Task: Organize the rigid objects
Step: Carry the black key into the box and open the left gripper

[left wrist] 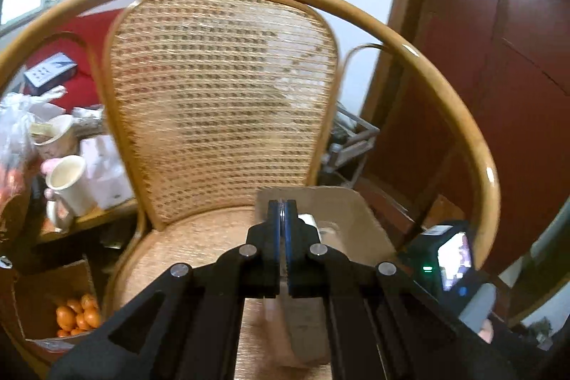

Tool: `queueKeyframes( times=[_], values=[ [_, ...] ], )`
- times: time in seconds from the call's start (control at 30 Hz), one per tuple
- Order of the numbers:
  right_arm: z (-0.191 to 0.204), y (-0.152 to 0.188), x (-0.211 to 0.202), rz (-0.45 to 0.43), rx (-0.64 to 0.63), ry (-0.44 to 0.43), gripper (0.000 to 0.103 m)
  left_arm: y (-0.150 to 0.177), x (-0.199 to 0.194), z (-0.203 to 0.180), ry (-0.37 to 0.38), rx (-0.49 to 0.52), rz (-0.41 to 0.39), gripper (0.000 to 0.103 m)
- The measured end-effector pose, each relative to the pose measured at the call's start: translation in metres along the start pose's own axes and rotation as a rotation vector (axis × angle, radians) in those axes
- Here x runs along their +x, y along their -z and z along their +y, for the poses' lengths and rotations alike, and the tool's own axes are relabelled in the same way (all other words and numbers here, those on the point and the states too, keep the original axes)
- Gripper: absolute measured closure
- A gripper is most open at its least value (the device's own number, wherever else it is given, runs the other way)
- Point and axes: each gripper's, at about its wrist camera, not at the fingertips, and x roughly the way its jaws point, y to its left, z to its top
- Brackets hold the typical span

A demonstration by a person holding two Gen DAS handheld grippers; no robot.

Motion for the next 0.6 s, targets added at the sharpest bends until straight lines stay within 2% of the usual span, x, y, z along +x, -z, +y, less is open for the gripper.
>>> queueKeyframes(
  times=[0.23,0.33,0.37,0.4,0.47,0.53,0.6],
  values=[
    [-0.001,0.0,0.0,0.0,-0.001,0.0,0.096,0.018,0.033,-0.031,-0.009,0.068,0.096,0.101],
    [0.0,0.0,0.0,0.0,-0.001,0.0,0.096,0.029,0.043,-0.038,-0.017,0.093,0.134,0.097],
    [0.0,0.0,0.0,0.0,-0.002,0.001,0.096,0.032,0.045,-0.041,-0.031,0.106,0.142,0.094],
    [0.0,0.0,0.0,0.001,-0.001,0.001,0.096,0.034,0.046,-0.042,-0.052,0.118,0.147,0.088],
    [0.0,0.0,0.0,0.0,-0.001,0.001,0.096,0.038,0.047,-0.04,-0.102,0.134,0.146,0.085],
    [0.0,0.0,0.0,0.001,-0.003,0.002,0.096,0.04,0.044,-0.036,-0.122,0.127,0.146,0.083],
    [-0.001,0.001,0.0,0.001,-0.005,0.002,0.096,0.041,0.041,-0.03,-0.129,0.106,0.149,0.074]
  ],
)
